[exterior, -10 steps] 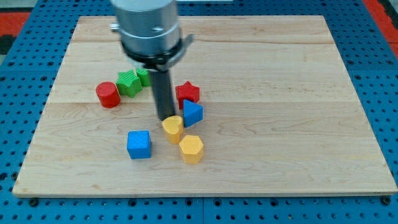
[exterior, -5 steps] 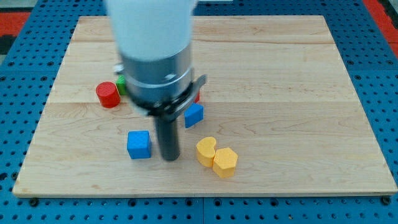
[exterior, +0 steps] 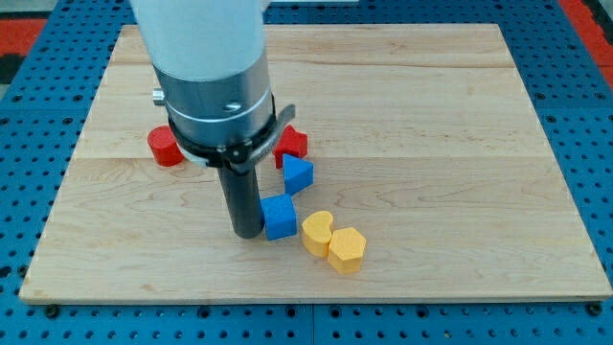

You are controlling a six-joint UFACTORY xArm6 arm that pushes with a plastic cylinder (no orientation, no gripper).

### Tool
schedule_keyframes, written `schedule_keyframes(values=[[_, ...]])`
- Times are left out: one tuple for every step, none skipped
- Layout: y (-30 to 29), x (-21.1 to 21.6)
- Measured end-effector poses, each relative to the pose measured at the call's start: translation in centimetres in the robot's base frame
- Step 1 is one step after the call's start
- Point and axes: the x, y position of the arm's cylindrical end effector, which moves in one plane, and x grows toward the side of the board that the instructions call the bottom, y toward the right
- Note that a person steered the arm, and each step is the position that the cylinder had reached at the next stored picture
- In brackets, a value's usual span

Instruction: Push both the yellow blocks and blue blocks diagonal to each other

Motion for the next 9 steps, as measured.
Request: schedule_keyframes(values=[[1.3,2.5],[1.5,-0.3],[1.6,-3.4],[1.9,-3.5],[3.0,-5.6],[6.1,-10.0],[12.4,-13.2],[8.1,-13.2],[1.0,-11.9]])
